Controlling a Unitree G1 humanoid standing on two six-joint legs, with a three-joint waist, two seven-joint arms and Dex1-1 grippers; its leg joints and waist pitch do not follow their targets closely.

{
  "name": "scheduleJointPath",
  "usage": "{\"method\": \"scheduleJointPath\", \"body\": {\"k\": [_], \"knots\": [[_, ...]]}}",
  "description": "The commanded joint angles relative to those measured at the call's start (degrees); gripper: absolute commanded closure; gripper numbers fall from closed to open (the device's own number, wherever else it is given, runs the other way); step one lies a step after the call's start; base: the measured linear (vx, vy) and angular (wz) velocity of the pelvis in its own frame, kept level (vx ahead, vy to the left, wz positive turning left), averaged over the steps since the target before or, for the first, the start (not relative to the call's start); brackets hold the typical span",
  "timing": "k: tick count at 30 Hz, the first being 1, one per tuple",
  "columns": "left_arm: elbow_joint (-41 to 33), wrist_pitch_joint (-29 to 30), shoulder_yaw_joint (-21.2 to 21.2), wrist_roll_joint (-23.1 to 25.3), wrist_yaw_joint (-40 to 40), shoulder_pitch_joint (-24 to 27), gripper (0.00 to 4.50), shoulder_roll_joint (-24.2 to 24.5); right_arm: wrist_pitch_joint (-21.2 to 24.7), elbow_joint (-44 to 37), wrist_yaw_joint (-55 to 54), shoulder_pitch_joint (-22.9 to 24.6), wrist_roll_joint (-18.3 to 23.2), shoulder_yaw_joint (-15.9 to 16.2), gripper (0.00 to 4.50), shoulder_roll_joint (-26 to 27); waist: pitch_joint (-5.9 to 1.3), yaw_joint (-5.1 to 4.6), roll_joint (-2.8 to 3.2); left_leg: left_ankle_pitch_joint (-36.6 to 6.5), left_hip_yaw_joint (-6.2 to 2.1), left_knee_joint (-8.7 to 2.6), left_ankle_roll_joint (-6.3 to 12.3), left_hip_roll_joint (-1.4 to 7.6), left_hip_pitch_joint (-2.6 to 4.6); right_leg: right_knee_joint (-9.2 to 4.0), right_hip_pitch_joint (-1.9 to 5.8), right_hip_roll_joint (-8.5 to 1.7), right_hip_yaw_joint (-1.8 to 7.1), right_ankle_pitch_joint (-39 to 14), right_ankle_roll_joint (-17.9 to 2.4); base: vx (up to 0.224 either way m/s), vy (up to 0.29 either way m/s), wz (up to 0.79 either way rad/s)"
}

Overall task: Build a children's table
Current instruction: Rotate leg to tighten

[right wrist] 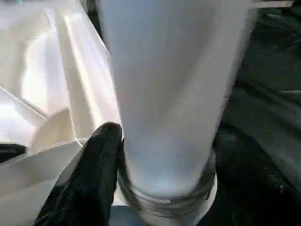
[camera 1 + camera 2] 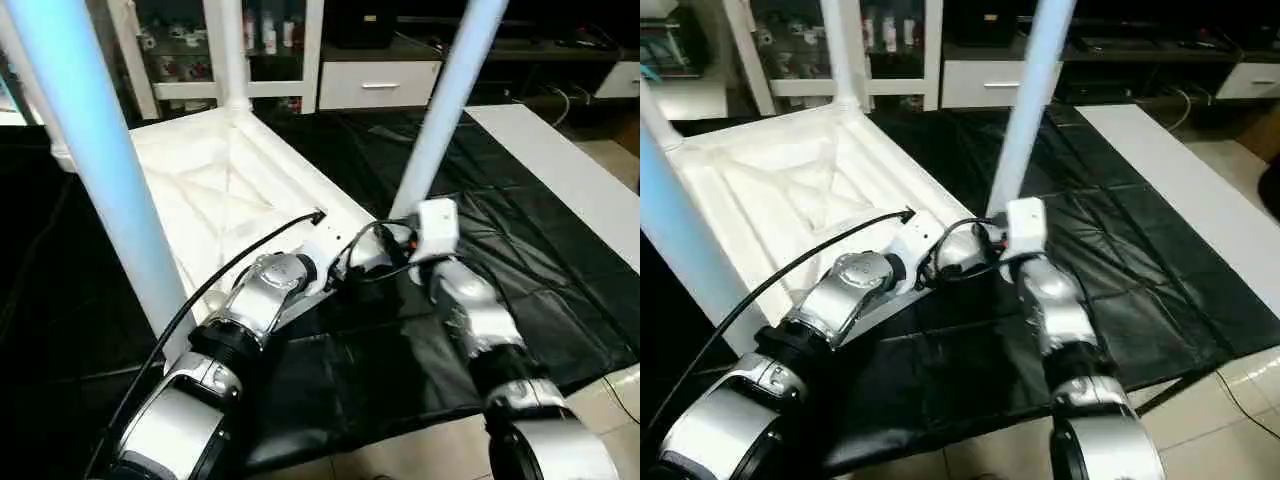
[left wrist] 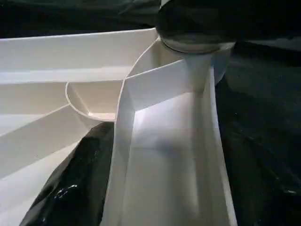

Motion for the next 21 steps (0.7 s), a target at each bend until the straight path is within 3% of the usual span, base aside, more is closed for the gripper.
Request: {"method": "scheduleJointPath", "body": {"k": [1,2,5,7,9,10,11,12,15,16,17,21], "knots": [[1.56,-0.42,-1.17,2.35,2.7,-1.41,1.37,-0.18,0.73,-5.57,10.43,1.01,2.81,5.4,1.2,3.79,-3.21,0.11,-0.02,-10.45,-1.0,-4.68,5.01,2.89,0.96,-3.22,2.59,-1.84,1.38,-8.46,-13.56,0.0,0.0,0.0],[1.08,-1.18,-1.51,2.44,1.09,-0.84,1.37,0.64,2.06,-8.79,11.8,2.06,3.84,5.01,1.14,2.58,-3.19,-0.26,-0.08,-10.7,-1.31,-4.91,4.8,2.91,0.47,-3.09,2.96,-1.91,1.3,-9.1,-12.86,0.0,0.0,0.0],[-0.25,-3.25,-2.22,2.41,-2.81,0.66,1.37,2.86,4.55,-15.03,14.41,4.45,5.47,4.46,0.78,-1.06,-3.22,-0.6,0.23,-11.59,-1.39,-4.87,4.18,2.89,0.73,-3.45,2.83,-1.88,1.27,-10.07,-12.81,0.0,0.0,0.0],[-0.91,-3.27,-2.14,2.16,-4.6,1.68,1.37,4.45,5.48,-18.38,16.46,6.14,5.27,4.83,0.7,-4.5,-3.26,-0.68,0.28,-10.18,-1.27,-4.71,4.49,3.04,0.82,-3.06,2.7,-1.77,1.27,-7.12,-13.57,0.0,0.0,0.0],[-1.06,-4.71,-2.25,2.05,-6.13,2.24,1.37,5.69,6.3,-20.5,18.52,7.4,5.26,5.09,0.63,-7.12,-3.4,-0.64,0.34,-8.08,-1.09,-4.39,5.33,2.99,0.86,-2.72,2.68,-1.82,1.26,-3.92,-15.04,0.0,0.0,0.0],[-1.33,-4.88,-2.23,1.76,-7.75,2.85,1.37,6.97,7.47,-23.09,21.92,9.02,5.42,5.8,0.33,-10.2,-3.28,-0.27,0.48,-7.91,-1.07,-4.37,5.84,3.09,0.96,-2.78,2.82,-1.79,1.23,-3.37,-15.16,0.0,0.0,0.0],[-1.68,-6.88,-2.7,1.52,-10.79,3.77,1.37,9.06,10.03,-27.77,28.25,11.91,6.61,6.94,0.33,-14.93,-3.24,-0.16,0.49,-7.7,-1.1,-4.35,6.13,3.07,0.91,-2.72,2.94,-1.76,1.25,-3.17,-15.08,0.0,0.0,0.0],[-1.7,-7.13,-2.77,1.51,-11.13,3.87,1.37,9.31,10.42,-28.45,29.1,12.31,6.77,7.04,0.27,-15.48,-3.24,0.23,0.45,-7.37,-1.09,-4.33,6.68,3.24,1.02,-2.6,3.01,-1.88,1.32,-2.29,-15.15,0.0,0.0,0.0],[-2.75,-9.09,-3.08,0.54,-15.36,5.12,1.37,11.31,11.77,-32.68,34.53,15.3,7.9,7.17,0.06,-19.86,-3.02,0.19,0.42,-10.42,-1.05,-4.64,5.67,3.18,0.9,-2.97,2.82,-1.9,1.33,-5.57,-15.17,0.0,0.0,0.0],[-5.29,-12.35,-3.64,-1.25,-22.17,7.32,1.37,13.88,12.98,-37.07,40.39,18.73,9.21,7.73,0.06,-25.17,-2.94,0.46,0.39,-11.85,-1.14,-4.72,5.31,3.35,1.0,-3.23,2.91,-2.07,1.39,-7.38,-14.77,0.0,0.0,0.0],[-5.46,-12.56,-3.68,-1.36,-22.58,7.46,1.37,14.04,13.05,-37.31,40.72,18.93,9.28,7.76,0.06,-25.48,-2.94,0.76,0.36,-12.0,-1.27,-4.76,5.29,3.46,1.02,-3.26,3.07,-2.14,1.37,-7.92,-14.52,0.0,0.0,0.0],[-11.08,-14.2,-5.27,-4.68,-33.92,11.07,1.37,18.11,14.07,-40.07,45.78,21.48,11.14,8.17,0.06,-30.14,-2.77,0.55,0.57,-13.07,-1.14,-5.04,4.44,3.53,1.12,-3.21,2.56,-2.03,1.42,-9.37,-14.67,0.0,0.0,0.0]]}}
